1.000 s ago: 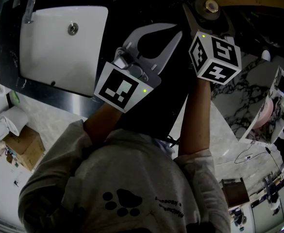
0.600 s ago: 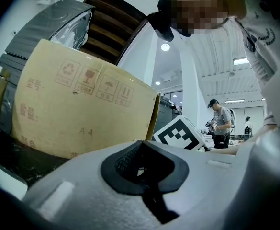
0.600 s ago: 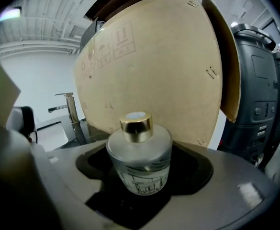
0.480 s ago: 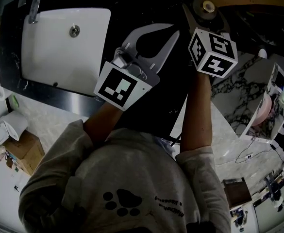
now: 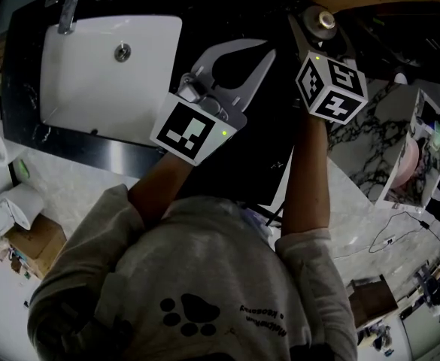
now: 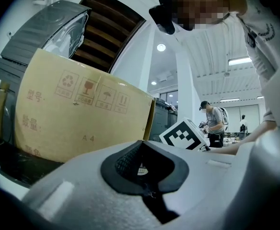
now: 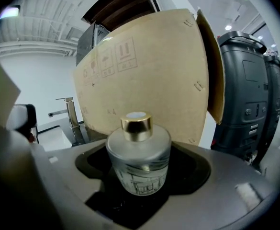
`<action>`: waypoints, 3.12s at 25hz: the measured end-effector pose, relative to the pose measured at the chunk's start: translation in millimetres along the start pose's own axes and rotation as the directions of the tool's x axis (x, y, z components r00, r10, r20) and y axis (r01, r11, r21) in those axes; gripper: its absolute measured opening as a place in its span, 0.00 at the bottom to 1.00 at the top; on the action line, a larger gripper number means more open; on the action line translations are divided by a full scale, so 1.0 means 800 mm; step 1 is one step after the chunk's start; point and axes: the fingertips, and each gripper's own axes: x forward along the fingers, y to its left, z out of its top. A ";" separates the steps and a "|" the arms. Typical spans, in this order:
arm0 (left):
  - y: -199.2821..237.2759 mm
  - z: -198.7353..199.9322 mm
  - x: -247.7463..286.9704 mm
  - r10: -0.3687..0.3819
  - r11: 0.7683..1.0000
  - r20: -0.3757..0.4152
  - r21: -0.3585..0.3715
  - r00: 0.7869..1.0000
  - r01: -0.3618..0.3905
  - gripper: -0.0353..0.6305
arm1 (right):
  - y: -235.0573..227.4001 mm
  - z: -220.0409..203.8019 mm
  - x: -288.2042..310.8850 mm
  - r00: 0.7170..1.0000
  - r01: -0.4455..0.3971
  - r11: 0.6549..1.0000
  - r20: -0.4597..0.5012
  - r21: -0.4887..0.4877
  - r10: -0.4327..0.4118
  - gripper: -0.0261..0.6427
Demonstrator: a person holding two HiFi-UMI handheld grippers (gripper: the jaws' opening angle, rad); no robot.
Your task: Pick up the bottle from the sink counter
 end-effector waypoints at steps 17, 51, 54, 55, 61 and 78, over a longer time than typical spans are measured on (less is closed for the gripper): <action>-0.038 0.040 -0.068 -0.101 0.994 0.015 0.035 0.995 0.100 0.05 | 0.025 0.026 -0.146 0.976 0.208 0.978 0.071 0.007 -0.208 0.54; -0.071 0.105 -0.236 -0.119 0.985 -0.042 0.118 0.992 0.123 0.05 | 0.222 0.053 -0.374 0.896 0.378 0.925 0.241 0.030 -0.374 0.54; -0.073 0.111 -0.239 -0.093 0.987 -0.034 0.130 0.995 0.097 0.05 | 0.230 0.055 -0.370 0.910 0.338 0.941 0.247 0.022 -0.333 0.54; -0.074 0.114 -0.240 -0.086 0.987 -0.029 0.133 0.996 0.089 0.05 | 0.232 0.057 -0.370 0.913 0.328 0.944 0.248 0.018 -0.322 0.54; -0.080 0.125 -0.247 -0.050 0.989 -0.010 0.141 0.999 0.051 0.05 | 0.239 0.062 -0.369 0.930 0.272 0.962 0.256 0.009 -0.265 0.54; -0.113 0.112 -0.252 -0.028 0.986 -0.016 0.162 0.999 0.030 0.05 | 0.247 0.043 -0.381 0.956 0.170 0.985 0.250 -0.035 -0.156 0.54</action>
